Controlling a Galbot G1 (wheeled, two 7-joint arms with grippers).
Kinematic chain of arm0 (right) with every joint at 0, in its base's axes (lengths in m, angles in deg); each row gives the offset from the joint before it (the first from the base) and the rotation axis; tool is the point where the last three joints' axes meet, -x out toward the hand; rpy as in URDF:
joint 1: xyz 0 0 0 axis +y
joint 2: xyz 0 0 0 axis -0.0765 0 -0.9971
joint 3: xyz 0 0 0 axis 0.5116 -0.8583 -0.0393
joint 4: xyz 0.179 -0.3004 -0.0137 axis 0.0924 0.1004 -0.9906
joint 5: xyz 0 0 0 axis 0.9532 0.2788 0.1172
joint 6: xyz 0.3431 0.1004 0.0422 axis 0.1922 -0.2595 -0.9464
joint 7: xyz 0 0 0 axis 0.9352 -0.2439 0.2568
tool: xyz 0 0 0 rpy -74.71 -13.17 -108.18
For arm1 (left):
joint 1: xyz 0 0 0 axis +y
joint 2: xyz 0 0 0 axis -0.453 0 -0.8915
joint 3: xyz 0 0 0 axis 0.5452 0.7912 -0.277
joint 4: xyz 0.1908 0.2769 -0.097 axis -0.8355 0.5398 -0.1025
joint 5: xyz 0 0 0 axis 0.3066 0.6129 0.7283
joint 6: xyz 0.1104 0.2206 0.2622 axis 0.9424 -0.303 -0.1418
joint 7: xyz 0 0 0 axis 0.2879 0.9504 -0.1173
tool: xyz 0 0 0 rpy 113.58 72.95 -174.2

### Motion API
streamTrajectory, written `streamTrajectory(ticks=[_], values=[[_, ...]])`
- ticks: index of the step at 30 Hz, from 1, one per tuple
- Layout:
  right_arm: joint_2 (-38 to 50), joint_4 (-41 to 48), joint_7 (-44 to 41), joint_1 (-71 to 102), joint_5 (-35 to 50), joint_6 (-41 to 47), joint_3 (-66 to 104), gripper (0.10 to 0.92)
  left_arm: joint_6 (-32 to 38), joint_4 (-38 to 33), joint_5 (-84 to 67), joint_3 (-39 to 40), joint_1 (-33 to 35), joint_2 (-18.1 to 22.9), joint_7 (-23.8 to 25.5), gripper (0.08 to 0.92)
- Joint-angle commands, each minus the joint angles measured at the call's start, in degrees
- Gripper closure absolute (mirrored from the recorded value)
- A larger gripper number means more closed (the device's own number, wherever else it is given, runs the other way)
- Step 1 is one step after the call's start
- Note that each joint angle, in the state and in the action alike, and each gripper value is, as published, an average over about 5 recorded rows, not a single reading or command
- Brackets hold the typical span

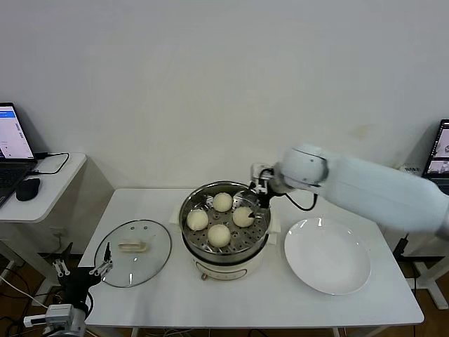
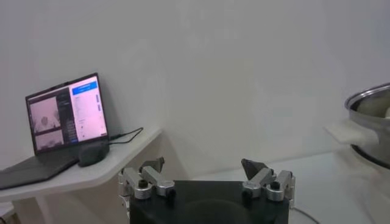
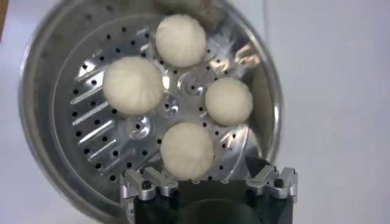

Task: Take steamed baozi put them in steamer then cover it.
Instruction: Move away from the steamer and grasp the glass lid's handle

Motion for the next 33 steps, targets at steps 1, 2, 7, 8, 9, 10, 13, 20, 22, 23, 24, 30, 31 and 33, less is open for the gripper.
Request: streamTrajectory(ticks=[1, 2, 7, 8, 9, 10, 13, 20, 22, 23, 24, 30, 31, 33], values=[[18.51, -14.39, 21.84, 40.81, 2.38, -17.51, 35.26, 0.203, 0.56, 0.28, 0.24, 0.33, 0.16, 0.26, 0.08, 0.177], [18.45, -14.68, 23.15, 47.23, 1.29, -20.01, 40.63, 0.203, 0.91, 0.42, 0.33, 0.49, 0.19, 0.33, 0.06, 0.177], [12.24, -13.48, 27.56, 76.54, -5.01, -32.32, 67.35, 0.203, 2.33, 0.36, 1.09, 1.55, 0.54, 0.83, 0.05, 0.177], [10.00, -13.12, 27.63, 80.41, -6.09, -34.61, 71.04, 0.203, 2.47, 0.28, 1.31, 1.77, 0.62, 0.93, 0.10, 0.177], [7.37, -12.75, 27.52, 83.80, -7.26, -36.80, 74.86, 0.203, 2.66, 0.23, 1.56, 1.99, 0.71, 1.05, 0.12, 0.177], [4.86, -12.51, 27.34, 86.55, -8.16, -38.56, 77.48, 0.203, 2.87, 0.24, 1.79, 2.17, 0.74, 1.17, 0.14, 0.177], [-3.94, -11.88, 25.96, 93.14, -10.87, -42.93, 85.71, 0.203, 4.02, 0.82, 3.07, 2.94, 0.78, 1.79, 0.17, 0.177], [-22.80, -10.04, 23.48, 103.06, -15.57, -48.89, 96.72, 0.203, 8.01, 4.10, 12.94, 5.87, 0.25, 2.88, -1.13, 0.177], [-27.81, -9.80, 22.82, 105.23, -17.01, -49.74, 99.41, 0.203, 8.83, 5.90, 19.60, 6.07, -0.38, 3.56, -3.03, 0.177], [-30.13, -9.81, 22.72, 106.17, -17.59, -49.94, 100.34, 0.203, 9.65, 6.98, 24.61, 5.71, -0.68, 3.94, -3.84, 0.177], [-32.15, -9.86, 22.74, 107.00, -18.06, -50.08, 101.03, 0.203, 10.57, 8.25, 30.19, 5.18, -0.98, 4.24, -4.50, 0.177], [-39.29, -10.30, 23.81, 109.91, -20.46, -50.63, 101.50, 0.203, 13.71, 13.95, 54.53, 1.40, -1.17, 1.05, -4.60, 0.177], [-39.56, -10.29, 24.04, 110.20, -20.74, -50.69, 101.63, 0.203, 14.36, 14.94, 57.98, 0.85, -1.07, 0.18, -4.82, 0.177], [-39.85, -10.29, 24.49, 110.55, -20.98, -50.69, 102.13, 0.203, 15.79, 17.10, 64.08, -0.21, -1.06, -1.31, -5.19, 0.177]])
